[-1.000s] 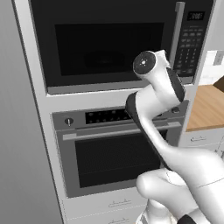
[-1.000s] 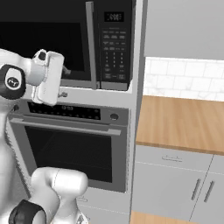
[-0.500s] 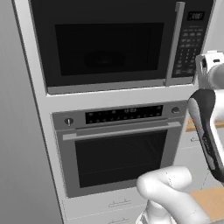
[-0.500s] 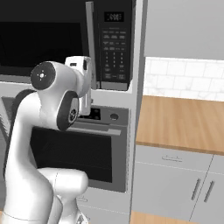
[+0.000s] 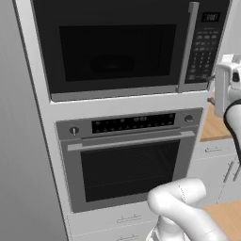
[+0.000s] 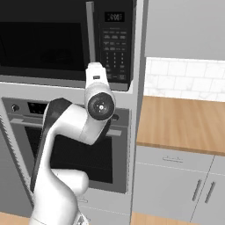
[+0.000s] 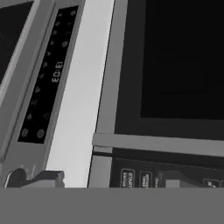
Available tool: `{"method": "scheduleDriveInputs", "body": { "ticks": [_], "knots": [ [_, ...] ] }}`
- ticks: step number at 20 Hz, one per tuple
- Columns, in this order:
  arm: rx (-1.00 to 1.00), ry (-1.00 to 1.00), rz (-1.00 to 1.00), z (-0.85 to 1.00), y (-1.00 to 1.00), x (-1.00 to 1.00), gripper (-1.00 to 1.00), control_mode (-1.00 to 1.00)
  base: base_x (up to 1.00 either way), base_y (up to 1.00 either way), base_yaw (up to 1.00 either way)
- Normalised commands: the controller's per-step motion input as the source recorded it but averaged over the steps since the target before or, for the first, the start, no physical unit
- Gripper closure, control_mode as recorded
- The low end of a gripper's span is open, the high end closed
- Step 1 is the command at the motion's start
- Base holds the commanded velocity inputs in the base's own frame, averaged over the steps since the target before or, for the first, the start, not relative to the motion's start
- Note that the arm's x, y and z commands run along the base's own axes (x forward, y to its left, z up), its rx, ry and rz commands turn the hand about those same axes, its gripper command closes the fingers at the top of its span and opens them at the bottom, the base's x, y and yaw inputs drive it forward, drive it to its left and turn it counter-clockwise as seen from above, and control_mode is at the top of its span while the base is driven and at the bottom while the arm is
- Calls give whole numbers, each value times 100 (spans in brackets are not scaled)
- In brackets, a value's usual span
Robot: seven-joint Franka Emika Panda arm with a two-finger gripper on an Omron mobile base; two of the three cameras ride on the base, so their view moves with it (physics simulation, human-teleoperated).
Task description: Open the microwave, place the bowl with waffle inside the microwave, then close the microwave door and turn it on.
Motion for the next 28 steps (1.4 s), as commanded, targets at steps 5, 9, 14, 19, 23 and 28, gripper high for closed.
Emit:
{"method": "scheduleDriveInputs", "body": {
  "ticks": [5,9,14,19,23,28],
  "knots": [
    [5,-12,7,4,10,33,100,-100,0,0,0],
    [11,-7,0,0,-12,40,100,-100,0,0,0],
    [6,-7,0,0,0,39,100,-100,0,0,0],
    [5,-6,0,0,0,23,100,-100,0,0,0],
    [2,-5,0,0,-1,16,100,-100,0,0,0],
    [0,-2,-1,0,0,36,100,-100,0,0,0]
  ]
}}
